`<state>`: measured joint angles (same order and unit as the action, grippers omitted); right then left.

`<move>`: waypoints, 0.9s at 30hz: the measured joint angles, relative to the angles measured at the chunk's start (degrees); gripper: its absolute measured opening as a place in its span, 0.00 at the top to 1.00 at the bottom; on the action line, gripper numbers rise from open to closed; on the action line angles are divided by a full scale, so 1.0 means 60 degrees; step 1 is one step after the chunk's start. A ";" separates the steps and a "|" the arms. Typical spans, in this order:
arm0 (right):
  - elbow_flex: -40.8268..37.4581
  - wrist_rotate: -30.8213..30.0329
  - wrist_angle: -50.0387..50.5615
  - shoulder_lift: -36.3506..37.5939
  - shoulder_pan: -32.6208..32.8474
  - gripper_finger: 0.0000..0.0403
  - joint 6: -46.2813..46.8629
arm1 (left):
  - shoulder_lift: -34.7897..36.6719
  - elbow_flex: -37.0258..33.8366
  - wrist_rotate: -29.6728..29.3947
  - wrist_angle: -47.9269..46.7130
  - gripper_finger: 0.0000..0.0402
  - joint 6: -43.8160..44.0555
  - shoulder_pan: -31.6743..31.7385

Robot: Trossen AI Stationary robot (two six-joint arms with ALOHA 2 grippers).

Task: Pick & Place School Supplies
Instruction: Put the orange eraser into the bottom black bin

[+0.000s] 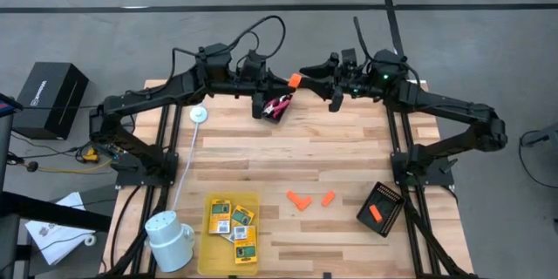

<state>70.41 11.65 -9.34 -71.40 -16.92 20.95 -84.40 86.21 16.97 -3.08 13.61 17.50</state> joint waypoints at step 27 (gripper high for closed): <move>0.0004 0.0345 -0.0091 0.0154 -0.0331 0.55 0.0230 | -0.0283 0.0002 0.0249 0.0805 0.94 0.0554 0.0102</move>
<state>70.43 13.72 -9.89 -70.48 -18.90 22.33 -86.10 86.23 18.46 1.75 16.93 18.12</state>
